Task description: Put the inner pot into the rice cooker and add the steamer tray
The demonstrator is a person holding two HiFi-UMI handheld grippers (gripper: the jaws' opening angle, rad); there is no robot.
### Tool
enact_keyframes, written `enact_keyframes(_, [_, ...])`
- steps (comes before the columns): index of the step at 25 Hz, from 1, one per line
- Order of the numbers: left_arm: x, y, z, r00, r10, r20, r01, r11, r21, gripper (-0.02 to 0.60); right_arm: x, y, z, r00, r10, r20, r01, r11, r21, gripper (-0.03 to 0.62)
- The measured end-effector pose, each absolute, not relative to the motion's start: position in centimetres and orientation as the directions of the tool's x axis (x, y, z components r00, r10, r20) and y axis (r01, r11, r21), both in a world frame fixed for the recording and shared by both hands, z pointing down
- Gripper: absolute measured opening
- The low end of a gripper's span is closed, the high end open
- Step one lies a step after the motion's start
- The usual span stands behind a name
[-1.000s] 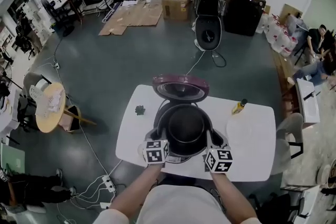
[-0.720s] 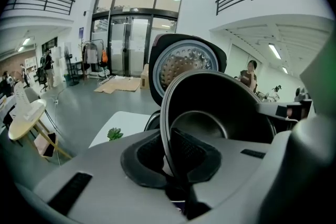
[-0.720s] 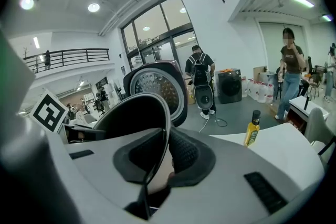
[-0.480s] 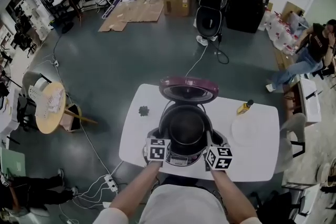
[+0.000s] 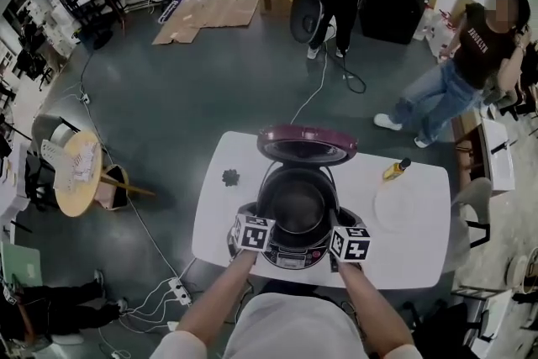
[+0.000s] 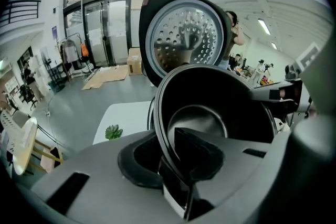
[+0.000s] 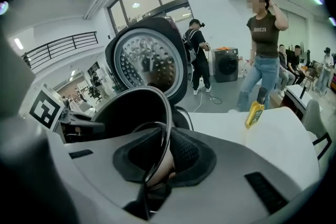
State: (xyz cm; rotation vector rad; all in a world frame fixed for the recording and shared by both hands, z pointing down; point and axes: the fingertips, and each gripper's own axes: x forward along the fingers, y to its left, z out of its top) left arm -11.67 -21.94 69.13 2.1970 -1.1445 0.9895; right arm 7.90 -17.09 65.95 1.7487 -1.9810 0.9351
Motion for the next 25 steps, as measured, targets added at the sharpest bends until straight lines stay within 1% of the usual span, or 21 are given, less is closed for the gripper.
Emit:
enact_keyframes(9, [-12.0,-22.3,72.0,0.374,-0.407,0.833,-0.756,-0.654,0.02,0.111,7.1,-17.9,68.8,-0.185,-0.68,0.709,-0.981,0.09,-0.17,0.081])
enact_keyframes(17, [-11.9,-22.7,74.7,0.34,-0.368,0.866,-0.73,-0.684,-0.004,0.126,7.3,-18.7,71.5,-0.154,-0.61,0.777,-0.988,0.083,-0.13,0.083])
enact_keyframes(25, [-11.7,-22.6,75.8,0.288,-0.388,0.876,-0.692,-0.717,-0.09,0.153,7.7,-18.6,73.1,-0.09,-0.605,0.791,-0.995,0.094,-0.041,0.092])
